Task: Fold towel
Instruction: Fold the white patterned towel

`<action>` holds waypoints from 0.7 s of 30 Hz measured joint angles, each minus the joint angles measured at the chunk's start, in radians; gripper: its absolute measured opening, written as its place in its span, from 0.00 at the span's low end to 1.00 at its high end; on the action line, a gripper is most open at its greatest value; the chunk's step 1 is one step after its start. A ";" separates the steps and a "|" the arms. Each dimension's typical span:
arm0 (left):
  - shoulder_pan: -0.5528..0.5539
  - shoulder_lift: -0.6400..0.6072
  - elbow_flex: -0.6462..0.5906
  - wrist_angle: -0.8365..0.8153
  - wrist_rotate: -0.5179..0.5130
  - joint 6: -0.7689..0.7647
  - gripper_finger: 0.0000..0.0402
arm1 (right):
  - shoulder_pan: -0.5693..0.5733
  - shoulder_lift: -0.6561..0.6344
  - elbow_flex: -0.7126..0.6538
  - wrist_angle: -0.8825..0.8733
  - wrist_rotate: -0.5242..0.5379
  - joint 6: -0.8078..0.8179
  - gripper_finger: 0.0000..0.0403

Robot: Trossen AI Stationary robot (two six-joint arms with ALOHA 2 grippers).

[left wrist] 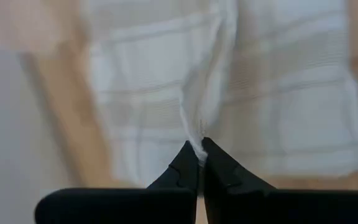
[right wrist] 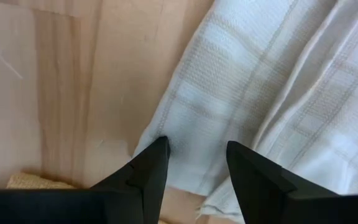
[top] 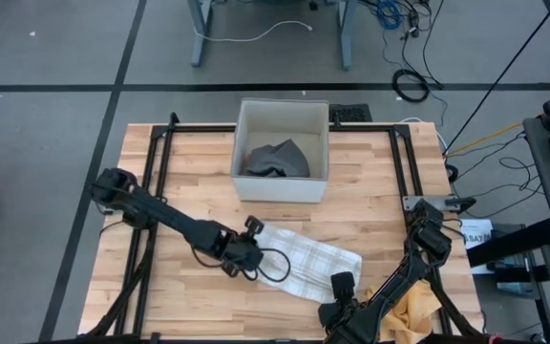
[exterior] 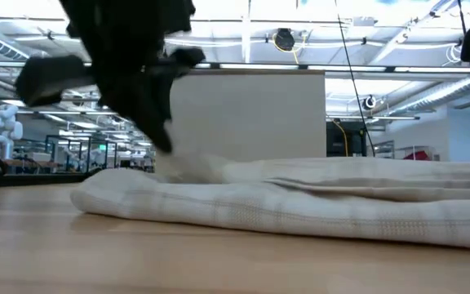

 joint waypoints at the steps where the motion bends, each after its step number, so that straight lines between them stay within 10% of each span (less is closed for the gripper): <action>1: -0.004 0.021 0.000 0.012 0.010 0.000 0.00 | 0.000 0.000 0.000 -0.001 0.000 0.003 0.39; 21: -0.015 0.106 0.000 0.049 0.034 -0.025 0.05 | 0.008 -0.168 0.006 -0.021 0.139 0.176 0.39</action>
